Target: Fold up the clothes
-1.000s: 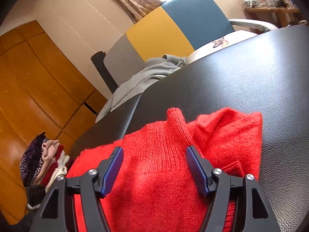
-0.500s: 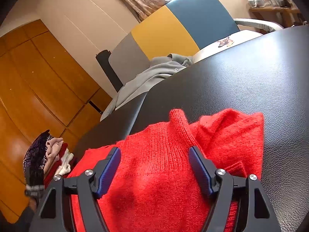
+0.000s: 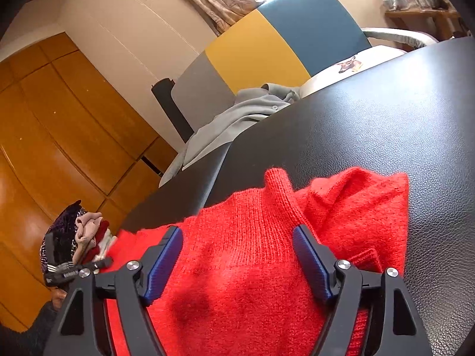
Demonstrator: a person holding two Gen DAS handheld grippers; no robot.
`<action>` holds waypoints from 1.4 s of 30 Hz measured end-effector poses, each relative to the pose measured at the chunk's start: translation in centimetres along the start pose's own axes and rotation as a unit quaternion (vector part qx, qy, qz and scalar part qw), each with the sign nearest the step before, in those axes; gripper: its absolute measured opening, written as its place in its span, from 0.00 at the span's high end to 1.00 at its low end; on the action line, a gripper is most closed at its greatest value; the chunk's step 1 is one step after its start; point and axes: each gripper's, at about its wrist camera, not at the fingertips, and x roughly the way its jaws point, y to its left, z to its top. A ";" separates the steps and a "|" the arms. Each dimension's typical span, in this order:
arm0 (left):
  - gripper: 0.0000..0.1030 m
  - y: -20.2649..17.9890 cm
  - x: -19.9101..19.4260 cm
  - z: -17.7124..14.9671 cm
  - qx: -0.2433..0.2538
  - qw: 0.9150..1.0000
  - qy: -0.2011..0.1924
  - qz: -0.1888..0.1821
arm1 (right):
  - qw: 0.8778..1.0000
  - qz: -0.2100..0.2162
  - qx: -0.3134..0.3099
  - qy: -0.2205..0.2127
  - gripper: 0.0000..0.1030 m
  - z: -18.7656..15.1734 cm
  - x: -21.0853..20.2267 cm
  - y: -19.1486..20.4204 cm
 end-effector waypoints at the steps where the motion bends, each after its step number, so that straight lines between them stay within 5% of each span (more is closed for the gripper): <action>1: 0.94 0.6 0.5 -0.2 -0.008 1.000 0.009 0.020 | 1.000 0.000 -0.001 0.000 0.23 0.0 0.0 0.0; 7: 0.93 -0.3 1.8 -0.3 0.004 0.997 0.011 0.076 | 1.000 0.003 -0.001 0.001 0.22 0.0 0.0 -0.1; 11: 0.81 -0.4 -1.1 0.7 -0.007 0.991 -0.040 0.130 | 1.000 0.002 -0.002 0.001 0.22 0.0 0.0 -0.2; 16: 0.70 -3.2 -2.2 2.2 -0.034 0.991 -0.095 0.085 | 1.000 -0.012 -0.014 0.007 0.21 0.0 0.3 0.3; 20: 0.70 -6.5 2.4 2.8 -0.003 0.993 -0.074 0.088 | 0.999 -0.028 -0.025 0.013 0.20 0.1 0.5 0.6; 22: 0.67 -5.8 5.0 2.0 -0.002 0.991 -0.062 0.118 | 0.998 -0.050 -0.039 0.019 0.21 0.0 0.6 1.0; 27: 0.66 -4.7 6.3 1.2 -0.010 0.988 -0.079 0.134 | 0.998 -0.064 0.006 0.003 0.63 0.1 -0.2 -1.0; 28: 0.66 -5.0 6.4 1.2 -0.001 0.986 -0.080 0.143 | 0.998 -0.059 0.020 0.002 0.65 0.2 -0.3 -1.6; 33: 0.66 -3.1 6.4 2.1 -0.030 0.990 -0.076 0.111 | 0.998 -0.060 0.028 -0.001 0.61 0.3 -0.4 -1.9; 36: 0.66 -3.0 5.2 1.9 -0.041 0.992 -0.070 0.095 | 0.998 -0.061 0.008 0.002 0.50 0.2 -0.1 -1.0; 39: 0.66 -1.7 2.6 1.0 -0.103 0.991 -0.081 0.043 | 0.998 -0.053 -0.014 0.005 0.32 0.1 -0.1 -0.2; 42: 0.61 -0.2 0.3 -0.1 -0.138 0.985 -0.085 0.051 | 0.999 -0.049 -0.020 0.007 0.30 0.0 0.0 0.0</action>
